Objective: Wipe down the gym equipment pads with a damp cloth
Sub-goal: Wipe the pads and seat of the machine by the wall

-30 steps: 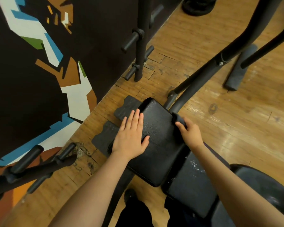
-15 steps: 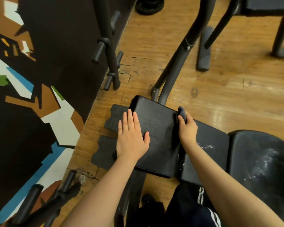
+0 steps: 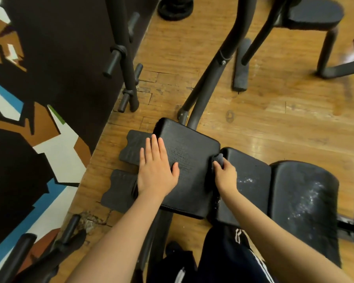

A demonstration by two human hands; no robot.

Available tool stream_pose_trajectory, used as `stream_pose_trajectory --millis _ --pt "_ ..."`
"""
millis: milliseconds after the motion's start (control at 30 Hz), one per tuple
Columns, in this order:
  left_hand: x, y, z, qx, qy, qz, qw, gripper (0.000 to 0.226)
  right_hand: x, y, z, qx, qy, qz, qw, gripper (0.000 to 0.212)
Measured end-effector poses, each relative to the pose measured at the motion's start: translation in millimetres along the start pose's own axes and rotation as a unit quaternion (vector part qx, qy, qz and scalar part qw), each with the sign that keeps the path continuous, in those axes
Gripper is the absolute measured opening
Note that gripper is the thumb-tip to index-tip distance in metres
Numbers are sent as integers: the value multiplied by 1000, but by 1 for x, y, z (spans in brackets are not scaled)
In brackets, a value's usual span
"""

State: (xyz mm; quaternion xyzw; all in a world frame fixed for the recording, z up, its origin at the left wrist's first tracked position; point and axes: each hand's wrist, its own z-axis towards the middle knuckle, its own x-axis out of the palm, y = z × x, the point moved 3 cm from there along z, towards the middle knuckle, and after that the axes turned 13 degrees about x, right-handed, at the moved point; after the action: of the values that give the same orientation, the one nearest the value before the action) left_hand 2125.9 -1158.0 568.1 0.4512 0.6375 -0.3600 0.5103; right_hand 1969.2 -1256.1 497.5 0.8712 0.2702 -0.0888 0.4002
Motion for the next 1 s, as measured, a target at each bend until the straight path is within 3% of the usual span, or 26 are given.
stream_pose_trajectory --millis 167,467,633,800,900,1000 --pt "1 -1 0 -6 -2 5 1000 83 4 18 12 26 -24 18 999 35" --pt "2 -2 0 -11 -2 19 1000 83 7 -53 -61 24 35 -22 999 40" --pt "2 -1 -2 -9 -15 11 1000 82 -3 -24 -32 23 45 9 999 30" --pt "1 1 -5 -4 -13 -35 999 78 -9 4 13 16 56 12 998 36" --pt "4 0 -25 -25 -25 -65 997 74 -5 0 0 22 48 15 998 39" --pt "13 -6 -53 -33 -42 -20 998 72 2 -21 -39 0 42 -22 999 44"
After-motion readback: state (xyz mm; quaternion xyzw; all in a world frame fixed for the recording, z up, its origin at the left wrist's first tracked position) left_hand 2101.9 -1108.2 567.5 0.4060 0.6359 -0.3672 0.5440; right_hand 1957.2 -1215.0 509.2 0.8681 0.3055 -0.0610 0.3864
